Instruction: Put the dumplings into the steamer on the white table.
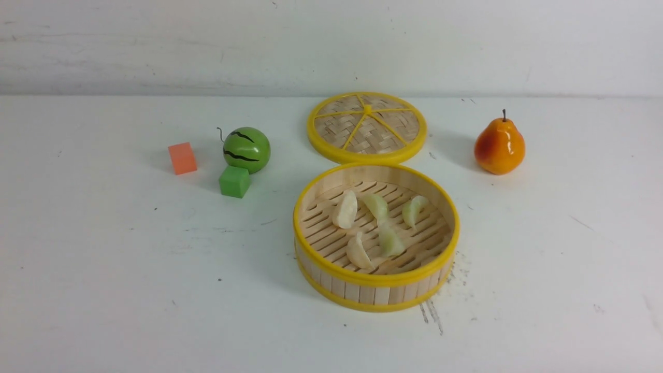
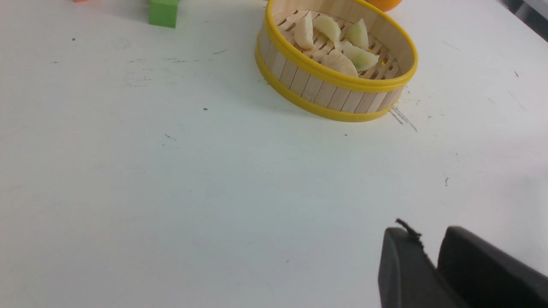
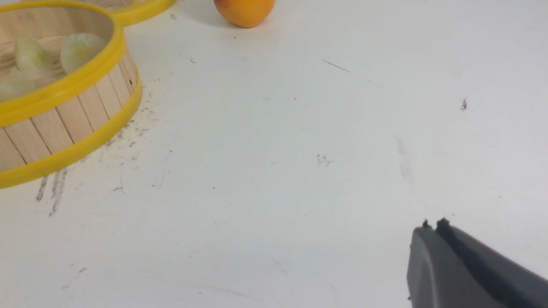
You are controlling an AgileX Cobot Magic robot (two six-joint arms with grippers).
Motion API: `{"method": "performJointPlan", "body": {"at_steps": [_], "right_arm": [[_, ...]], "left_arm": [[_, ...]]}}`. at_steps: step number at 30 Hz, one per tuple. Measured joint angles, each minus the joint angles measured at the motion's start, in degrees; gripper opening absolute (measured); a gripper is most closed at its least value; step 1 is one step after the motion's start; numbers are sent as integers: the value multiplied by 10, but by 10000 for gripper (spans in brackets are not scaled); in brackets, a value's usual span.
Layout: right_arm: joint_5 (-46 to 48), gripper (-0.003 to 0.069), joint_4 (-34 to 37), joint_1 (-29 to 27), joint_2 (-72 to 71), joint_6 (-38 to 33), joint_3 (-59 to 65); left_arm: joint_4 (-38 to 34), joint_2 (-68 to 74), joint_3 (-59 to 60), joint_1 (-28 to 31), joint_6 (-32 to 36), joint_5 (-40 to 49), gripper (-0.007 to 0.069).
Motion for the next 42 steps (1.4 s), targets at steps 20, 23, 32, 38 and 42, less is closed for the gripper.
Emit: {"method": "performJointPlan", "body": {"at_steps": [20,23,32,38,42], "right_arm": [[0,-3,0,0,0,0,0],[0,-3,0,0,0,0,0],[0,2,0,0,0,0,0],[0,7,0,0,0,0,0],[0,11,0,0,0,0,0]], "left_arm": [[4,0,53,26,-14,-132,46],[17,0,118,83,-15,-254,-14],[66,-13,272,247,-16,-408,-14],[58,-24,310,292,-16,-368,-14],[55,-24,312,305,-12,-328,-14]]}}
